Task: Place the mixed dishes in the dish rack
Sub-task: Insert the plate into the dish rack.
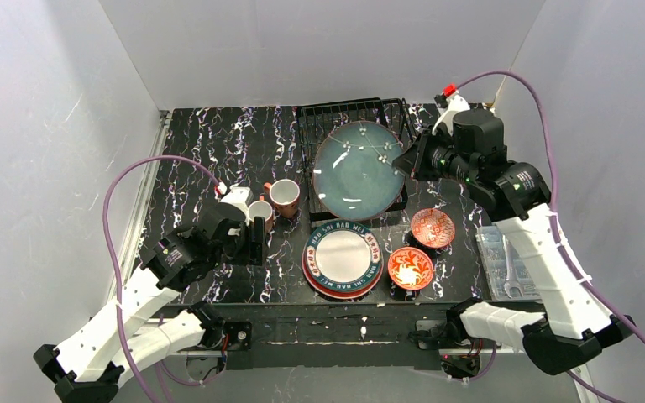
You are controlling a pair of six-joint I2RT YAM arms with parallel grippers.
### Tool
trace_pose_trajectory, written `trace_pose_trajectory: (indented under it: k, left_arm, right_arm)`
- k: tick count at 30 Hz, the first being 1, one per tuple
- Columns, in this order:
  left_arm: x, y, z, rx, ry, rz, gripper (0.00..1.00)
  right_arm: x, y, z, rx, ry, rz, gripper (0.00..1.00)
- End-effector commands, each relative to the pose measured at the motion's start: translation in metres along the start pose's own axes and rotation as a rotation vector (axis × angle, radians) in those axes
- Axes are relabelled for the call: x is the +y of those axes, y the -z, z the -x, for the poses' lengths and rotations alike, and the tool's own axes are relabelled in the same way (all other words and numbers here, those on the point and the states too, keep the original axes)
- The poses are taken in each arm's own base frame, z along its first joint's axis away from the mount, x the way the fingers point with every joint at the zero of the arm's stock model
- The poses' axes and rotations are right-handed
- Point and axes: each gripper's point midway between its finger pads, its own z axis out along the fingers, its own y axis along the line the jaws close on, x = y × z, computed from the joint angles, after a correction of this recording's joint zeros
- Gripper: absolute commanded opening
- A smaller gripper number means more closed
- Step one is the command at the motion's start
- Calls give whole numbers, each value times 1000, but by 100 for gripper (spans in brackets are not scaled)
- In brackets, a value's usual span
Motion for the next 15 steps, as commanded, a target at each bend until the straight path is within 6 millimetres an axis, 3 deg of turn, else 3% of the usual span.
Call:
trace_pose_trajectory:
  k: [1,15]
  left_arm:
    - [3,3,2,-2,-33,13,60]
    - [0,2,4,9,-112,-10,62]
  right_arm:
    - [40,31,85,-298,0,110,1]
    - [32,24,157,-474,33,-43,1]
